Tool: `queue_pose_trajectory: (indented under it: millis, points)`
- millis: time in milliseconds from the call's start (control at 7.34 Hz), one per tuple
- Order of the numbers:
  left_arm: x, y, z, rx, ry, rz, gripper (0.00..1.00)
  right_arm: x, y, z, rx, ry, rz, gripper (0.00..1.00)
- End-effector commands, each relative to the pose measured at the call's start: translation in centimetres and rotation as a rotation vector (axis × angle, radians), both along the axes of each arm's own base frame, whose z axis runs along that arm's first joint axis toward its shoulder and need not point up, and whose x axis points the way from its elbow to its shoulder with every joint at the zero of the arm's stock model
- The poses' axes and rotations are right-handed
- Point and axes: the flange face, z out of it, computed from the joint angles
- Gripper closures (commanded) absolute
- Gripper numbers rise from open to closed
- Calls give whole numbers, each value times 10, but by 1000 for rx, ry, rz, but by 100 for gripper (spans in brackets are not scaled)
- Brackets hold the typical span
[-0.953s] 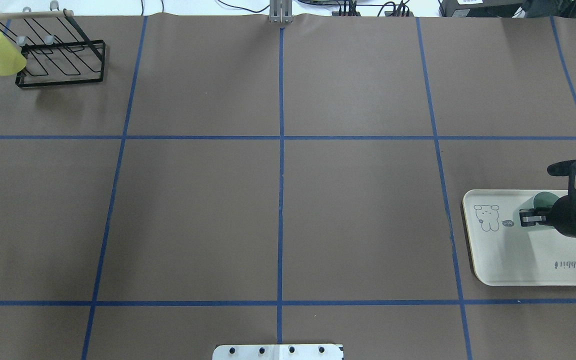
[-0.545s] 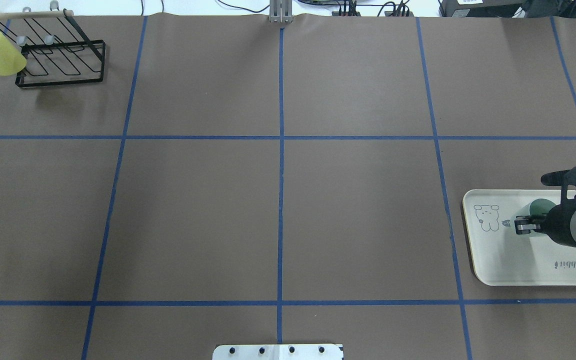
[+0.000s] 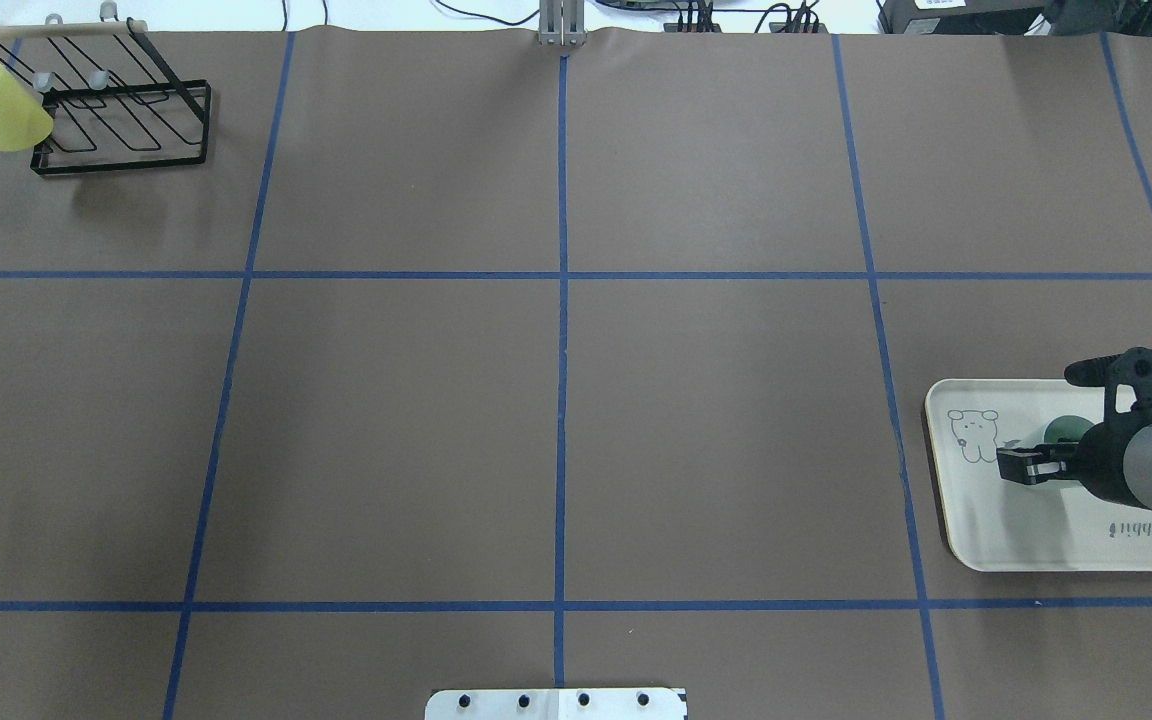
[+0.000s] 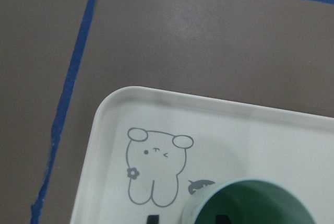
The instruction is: Left arm grabs green cup and hands to right arm on tray
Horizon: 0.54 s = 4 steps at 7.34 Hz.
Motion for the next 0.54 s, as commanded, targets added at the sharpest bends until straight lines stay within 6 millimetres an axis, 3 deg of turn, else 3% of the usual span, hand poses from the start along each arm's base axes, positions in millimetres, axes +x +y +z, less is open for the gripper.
queue_pose_trajectory:
  millis: [0,408]
  points:
    - [0,0,0,1,1,0,0,27,-12,-20,-37,-58,-9,0]
    - [-1,0,-2,4,1,-1,0,86,-38,-30,-70,-142,-53,0]
